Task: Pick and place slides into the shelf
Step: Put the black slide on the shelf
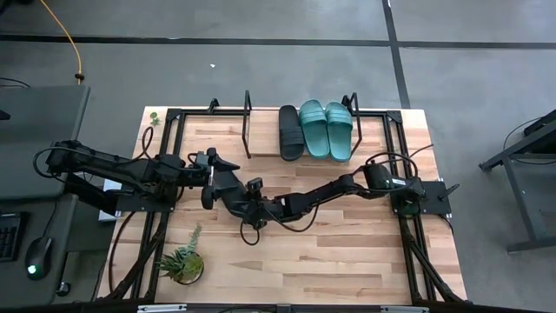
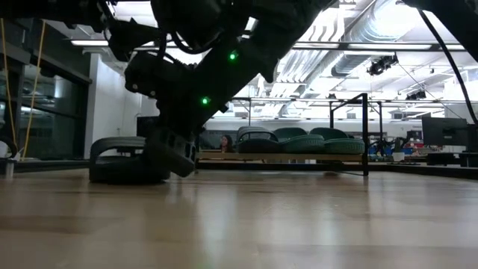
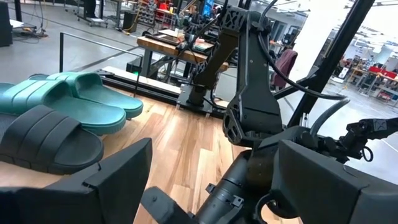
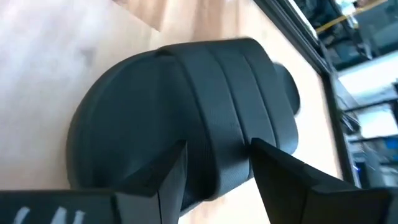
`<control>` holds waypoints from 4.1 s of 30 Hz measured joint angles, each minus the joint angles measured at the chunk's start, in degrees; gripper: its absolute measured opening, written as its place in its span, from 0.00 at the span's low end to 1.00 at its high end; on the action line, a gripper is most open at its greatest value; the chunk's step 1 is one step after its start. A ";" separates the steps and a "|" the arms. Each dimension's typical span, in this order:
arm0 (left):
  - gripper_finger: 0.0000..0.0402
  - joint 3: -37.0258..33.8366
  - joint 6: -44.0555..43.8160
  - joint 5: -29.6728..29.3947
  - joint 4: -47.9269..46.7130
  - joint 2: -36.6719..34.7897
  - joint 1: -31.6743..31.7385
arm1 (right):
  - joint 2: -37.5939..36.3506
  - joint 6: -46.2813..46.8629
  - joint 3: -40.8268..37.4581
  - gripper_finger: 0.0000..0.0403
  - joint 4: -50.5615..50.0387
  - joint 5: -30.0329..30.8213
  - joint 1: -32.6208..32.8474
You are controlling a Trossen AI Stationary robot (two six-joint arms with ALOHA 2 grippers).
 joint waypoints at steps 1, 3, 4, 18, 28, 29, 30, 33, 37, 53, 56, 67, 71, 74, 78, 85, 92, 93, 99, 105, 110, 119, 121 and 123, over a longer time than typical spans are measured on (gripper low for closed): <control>0.82 0.00 0.00 0.00 -0.01 0.00 0.00 | 0.02 0.00 -0.02 0.42 -0.05 0.93 -0.05; 0.82 0.00 0.00 0.00 0.01 0.00 0.00 | 0.07 0.00 -0.04 0.42 -0.13 2.09 -0.11; 0.82 0.00 0.00 0.00 -0.01 0.00 0.00 | 0.09 0.04 -0.04 0.42 -0.13 2.26 -0.15; 0.82 0.00 0.00 0.00 0.01 0.00 0.00 | 0.09 1.62 -0.09 0.41 -0.15 4.18 -0.20; 0.82 0.00 0.00 0.00 0.01 0.00 0.00 | 0.09 3.19 -0.09 0.27 0.03 1.79 -0.81; 0.82 0.00 0.00 0.00 0.01 0.00 0.00 | 0.09 3.19 -0.09 0.25 0.03 1.62 -0.81; 0.82 0.00 0.00 0.00 0.01 0.00 0.00 | 0.09 3.17 -0.09 0.23 0.03 1.53 -0.81; 0.82 0.00 0.00 0.00 0.01 0.00 -0.01 | 0.09 3.08 -0.09 0.16 0.01 1.41 -0.79; 0.82 0.00 0.00 0.00 0.01 0.00 -0.02 | 0.04 3.06 -0.09 0.09 -0.02 1.05 -0.79; 0.82 0.00 0.00 -1.43 0.01 0.00 -0.02 | -0.26 2.14 0.00 0.00 -2.01 1.71 -0.71; 0.82 0.00 0.00 -2.75 0.01 0.00 -0.01 | -0.37 2.77 0.13 0.00 -2.52 2.45 -0.63; 0.82 0.00 1.60 -4.58 -1.86 -3.53 -0.02 | -0.33 6.40 7.37 0.00 -16.53 5.77 0.31; 0.82 0.00 1.56 -5.05 -6.01 -7.75 -0.01 | -0.29 7.14 8.33 0.00 -18.49 6.05 0.56; 0.82 0.02 1.54 -5.56 -8.83 -11.04 -0.02 | -0.29 7.14 8.70 0.00 -18.71 6.51 0.69; 0.82 0.02 0.90 -6.18 -12.38 -14.78 -0.02 | -0.57 7.14 8.70 0.00 -19.11 6.94 1.06; 0.82 0.02 0.48 -6.95 -16.24 -19.07 -0.02 | -3.93 8.23 8.70 0.00 -21.37 9.29 2.07; 0.82 0.02 0.00 -6.94 -17.21 -19.96 -0.02 | -7.01 9.24 8.70 0.00 -23.77 12.94 3.78; 0.82 0.02 0.00 -6.95 -17.23 -19.93 -0.02 | -7.33 9.20 8.70 0.00 -23.97 13.46 4.05; 0.82 0.02 0.00 -6.93 -17.27 -19.89 -0.02 | -9.18 9.86 8.70 0.00 -25.62 15.75 4.93; 0.82 0.02 0.00 -7.21 -17.47 -19.91 -0.02 | -10.81 10.73 8.70 0.00 -29.10 19.86 4.94; 0.82 0.02 0.00 -8.31 -18.48 -19.91 0.00 | -12.49 12.00 8.70 0.00 -31.52 22.46 5.19; 0.82 0.02 -0.02 -8.33 -18.41 -19.91 -0.02 | -15.53 13.09 8.74 0.00 -33.38 27.40 6.39; 0.82 0.02 -0.02 -8.33 -18.41 -19.89 -0.02 | -15.97 12.84 8.74 0.00 -33.94 28.24 6.40; 0.82 0.02 -0.02 -8.35 -18.39 -19.90 -0.01 | -16.40 12.53 8.74 0.00 -34.15 29.71 6.43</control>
